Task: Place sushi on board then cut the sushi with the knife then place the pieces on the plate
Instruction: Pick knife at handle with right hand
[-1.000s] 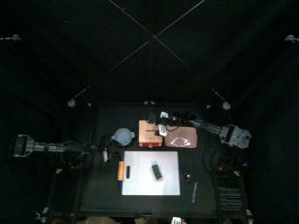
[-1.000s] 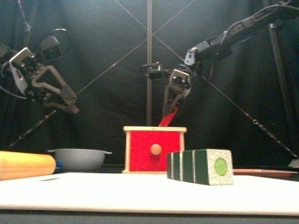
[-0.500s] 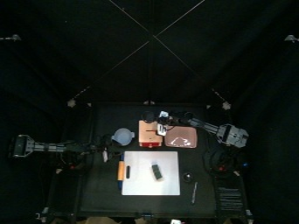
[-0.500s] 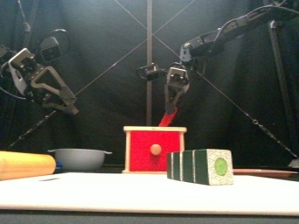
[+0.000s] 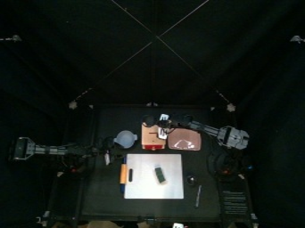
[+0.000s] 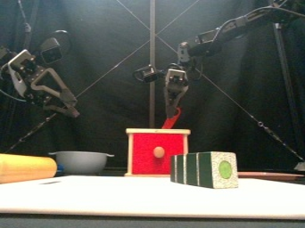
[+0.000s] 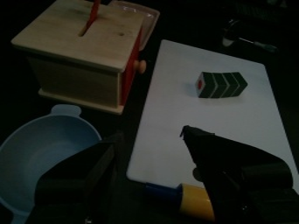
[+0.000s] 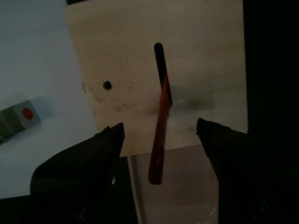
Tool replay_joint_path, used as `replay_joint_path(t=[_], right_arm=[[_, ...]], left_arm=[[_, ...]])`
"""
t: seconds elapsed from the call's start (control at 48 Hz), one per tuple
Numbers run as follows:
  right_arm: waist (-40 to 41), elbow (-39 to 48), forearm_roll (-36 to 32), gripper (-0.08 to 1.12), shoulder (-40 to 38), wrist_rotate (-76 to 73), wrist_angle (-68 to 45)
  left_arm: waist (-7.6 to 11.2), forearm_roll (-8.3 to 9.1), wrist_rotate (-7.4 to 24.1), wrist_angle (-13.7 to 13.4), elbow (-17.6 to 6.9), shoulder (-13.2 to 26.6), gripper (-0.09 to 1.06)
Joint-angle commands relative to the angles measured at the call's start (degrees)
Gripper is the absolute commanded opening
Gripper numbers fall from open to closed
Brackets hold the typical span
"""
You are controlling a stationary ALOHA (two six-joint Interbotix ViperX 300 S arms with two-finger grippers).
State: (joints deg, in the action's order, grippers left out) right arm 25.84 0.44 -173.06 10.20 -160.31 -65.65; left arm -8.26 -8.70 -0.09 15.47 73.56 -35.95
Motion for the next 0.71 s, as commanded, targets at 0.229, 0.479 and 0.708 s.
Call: replay_joint_path(t=[0.229,0.479,0.708], right_arm=[[-0.4,-3.0,-0.9,0.78,0.4,-0.4,-0.4],[-0.4,-3.3,-0.5,0.63,0.9,-0.4,-2.6],[-0.9,-3.0,-0.4,0.62,0.9,-0.4,-4.4]], left_arm=[[-0.18,-0.09,0.0,0.4,-0.5,0.0,0.91],[-0.26,-0.09,0.0,0.4,-0.5,0.0,0.91],[-0.26,-0.09,0.0,0.4,-0.4,0.0,0.91]])
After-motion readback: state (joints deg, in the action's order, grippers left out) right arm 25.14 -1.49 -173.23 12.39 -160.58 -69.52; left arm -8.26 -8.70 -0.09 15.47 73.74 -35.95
